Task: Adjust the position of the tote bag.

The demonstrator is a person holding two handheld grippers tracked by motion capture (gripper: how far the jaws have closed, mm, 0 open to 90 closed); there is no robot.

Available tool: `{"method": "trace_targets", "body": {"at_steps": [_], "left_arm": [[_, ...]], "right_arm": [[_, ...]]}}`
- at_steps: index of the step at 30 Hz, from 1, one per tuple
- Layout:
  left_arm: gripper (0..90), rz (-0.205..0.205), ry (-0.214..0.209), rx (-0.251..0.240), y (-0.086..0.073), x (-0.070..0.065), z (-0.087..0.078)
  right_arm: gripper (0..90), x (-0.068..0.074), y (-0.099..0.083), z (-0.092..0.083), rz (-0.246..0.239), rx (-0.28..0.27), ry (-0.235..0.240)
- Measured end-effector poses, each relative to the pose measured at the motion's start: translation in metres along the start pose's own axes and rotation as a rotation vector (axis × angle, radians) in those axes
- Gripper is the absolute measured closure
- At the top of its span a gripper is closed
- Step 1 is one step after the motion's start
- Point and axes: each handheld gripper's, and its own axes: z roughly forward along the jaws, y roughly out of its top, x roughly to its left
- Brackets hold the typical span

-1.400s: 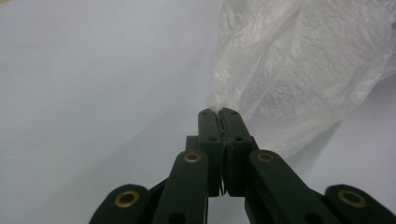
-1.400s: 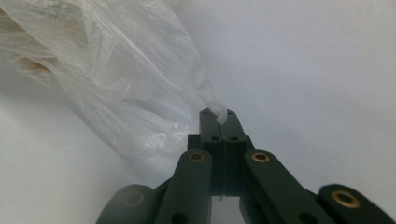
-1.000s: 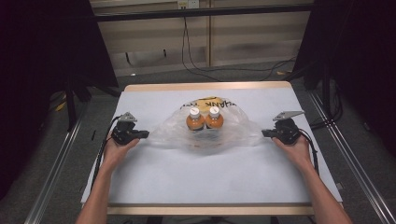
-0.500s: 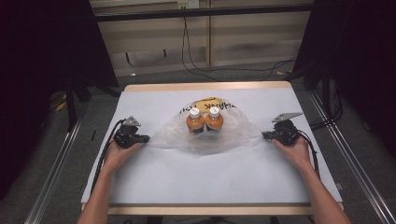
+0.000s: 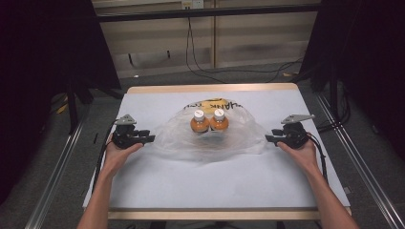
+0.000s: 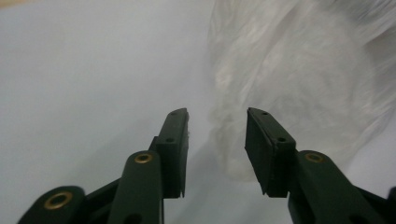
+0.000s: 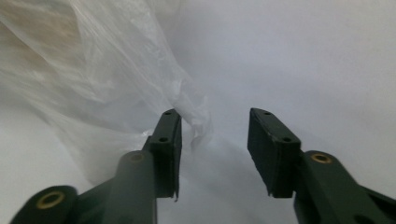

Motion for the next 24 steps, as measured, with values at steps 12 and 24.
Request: {"method": "trace_targets", "body": {"at_steps": [12,24], "left_arm": [[50.2,0.005,-0.005,-0.097,0.016,-0.008,-0.014],[55.6,0.052,-0.037,-0.129,0.032,-0.025,-0.014]], "right_arm": [[33.2,-0.004,0.015,-0.036,0.048,-0.194,0.015],[29.8,0.008,0.031,-0.061,0.024,-0.29,0.048]]}}
